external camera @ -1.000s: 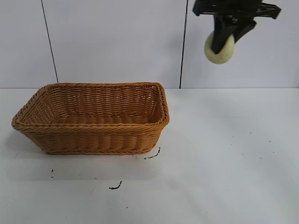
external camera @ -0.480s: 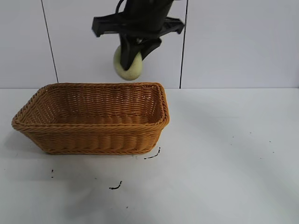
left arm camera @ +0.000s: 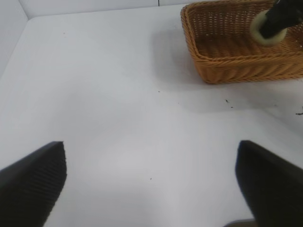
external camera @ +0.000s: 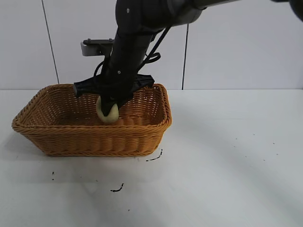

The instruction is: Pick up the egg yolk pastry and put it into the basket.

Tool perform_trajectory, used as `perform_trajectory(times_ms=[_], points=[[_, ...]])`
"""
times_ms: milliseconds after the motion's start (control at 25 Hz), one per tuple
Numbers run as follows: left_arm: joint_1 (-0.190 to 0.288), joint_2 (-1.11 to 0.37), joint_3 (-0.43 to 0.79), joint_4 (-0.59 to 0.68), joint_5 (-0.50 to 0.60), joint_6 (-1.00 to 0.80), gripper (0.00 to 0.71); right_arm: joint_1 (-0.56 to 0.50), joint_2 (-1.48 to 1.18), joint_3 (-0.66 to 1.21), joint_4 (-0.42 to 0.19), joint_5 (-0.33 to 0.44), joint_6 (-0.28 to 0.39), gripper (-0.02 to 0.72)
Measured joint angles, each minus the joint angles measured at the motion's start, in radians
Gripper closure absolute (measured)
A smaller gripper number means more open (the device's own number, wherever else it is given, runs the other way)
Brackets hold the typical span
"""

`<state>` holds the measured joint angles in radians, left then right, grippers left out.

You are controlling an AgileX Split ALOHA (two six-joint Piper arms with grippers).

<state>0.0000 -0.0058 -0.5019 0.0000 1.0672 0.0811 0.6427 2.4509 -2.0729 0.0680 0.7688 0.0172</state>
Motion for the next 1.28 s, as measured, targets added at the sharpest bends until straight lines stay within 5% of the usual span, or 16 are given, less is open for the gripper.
perform_trajectory(times_ms=[120,200,800,1280], points=[[0.000,0.000,0.000,0.000,0.000,0.000,0.014,0.000,-0.006,-0.001,-0.001,0.008,0.000,0.146],[0.000,0.000,0.000,0.000,0.000,0.000,0.014,0.000,-0.022,-0.002,-0.004,0.030,0.000,0.099],[0.000,0.000,0.000,0.000,0.000,0.000,0.014,-0.032,-0.203,-0.109,-0.068,0.340,0.000,0.078],[0.000,0.000,0.000,0.000,0.000,0.000,0.014,-0.383,-0.203,-0.109,-0.076,0.395,-0.007,0.078]])
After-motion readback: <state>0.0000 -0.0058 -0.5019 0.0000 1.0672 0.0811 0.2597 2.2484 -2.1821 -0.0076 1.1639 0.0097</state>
